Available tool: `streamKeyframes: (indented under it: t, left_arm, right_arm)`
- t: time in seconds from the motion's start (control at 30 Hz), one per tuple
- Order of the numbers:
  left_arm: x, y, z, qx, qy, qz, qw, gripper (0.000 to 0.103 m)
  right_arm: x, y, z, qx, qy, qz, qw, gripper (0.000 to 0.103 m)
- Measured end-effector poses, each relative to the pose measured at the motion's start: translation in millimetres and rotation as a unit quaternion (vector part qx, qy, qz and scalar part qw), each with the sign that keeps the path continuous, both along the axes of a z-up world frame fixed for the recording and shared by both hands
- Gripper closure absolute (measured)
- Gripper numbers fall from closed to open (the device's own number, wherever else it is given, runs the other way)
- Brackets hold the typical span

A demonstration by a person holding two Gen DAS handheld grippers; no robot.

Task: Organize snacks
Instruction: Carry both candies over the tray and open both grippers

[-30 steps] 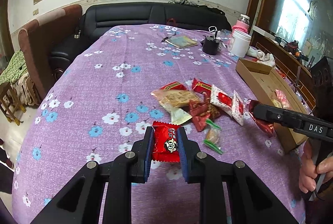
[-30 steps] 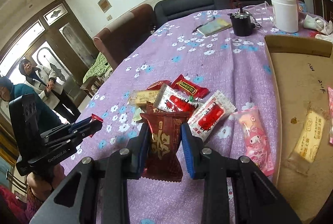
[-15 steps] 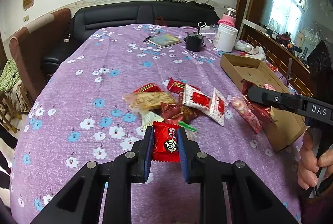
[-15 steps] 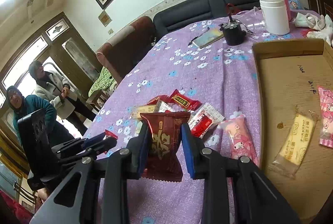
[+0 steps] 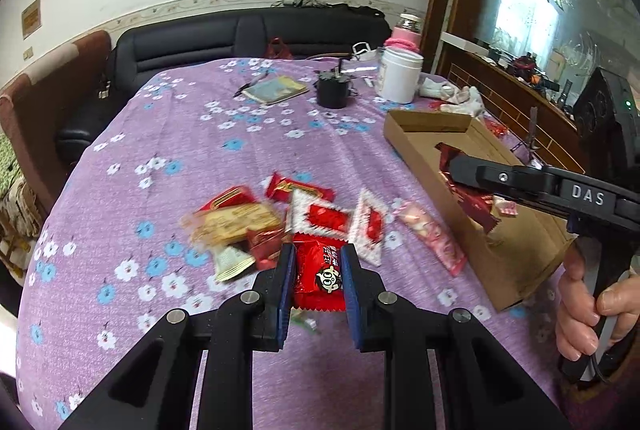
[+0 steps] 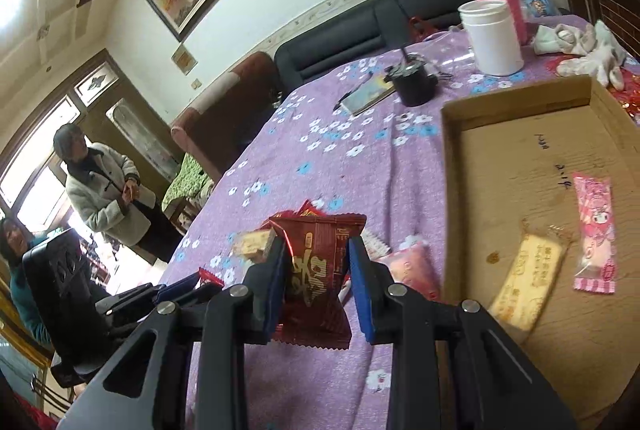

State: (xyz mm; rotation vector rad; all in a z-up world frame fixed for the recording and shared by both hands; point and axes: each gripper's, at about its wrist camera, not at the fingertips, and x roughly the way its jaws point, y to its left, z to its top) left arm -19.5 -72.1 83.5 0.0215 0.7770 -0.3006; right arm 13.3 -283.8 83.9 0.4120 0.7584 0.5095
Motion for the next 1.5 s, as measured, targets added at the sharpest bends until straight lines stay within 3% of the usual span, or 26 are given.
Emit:
streamKeyframes:
  t: [0.3, 0.57, 0.87, 1.13, 1.5]
  left_arm:
    - [10, -40, 9, -0.004, 0.000, -0.040, 0.9992, 0.080]
    - [17, -86, 12, -0.013, 0.007, -0.088, 0.9960, 0.080]
    - [17, -153, 0, -0.016, 0.030, -0.154, 0.9875, 0.081]
    - [6, -196, -24, -0.015, 0.056, -0.201, 0.9779, 0.081]
    - [9, -206, -43, -0.021, 0.072, -0.204, 0.9761, 0.081]
  right_arm:
    - [1, -30, 8, 0.012, -0.005, -0.041, 0.999, 0.073]
    - [4, -76, 15, 0.024, -0.006, -0.110, 0.994, 0.074]
    - [18, -136, 1, 0.031, 0.032, -0.188, 0.981, 0.074]
    - [30, -131, -15, -0.017, 0.068, -0.192, 0.979, 0.074]
    - [36, -125, -28, -0.060, 0.098, -0.193, 0.974, 0.073]
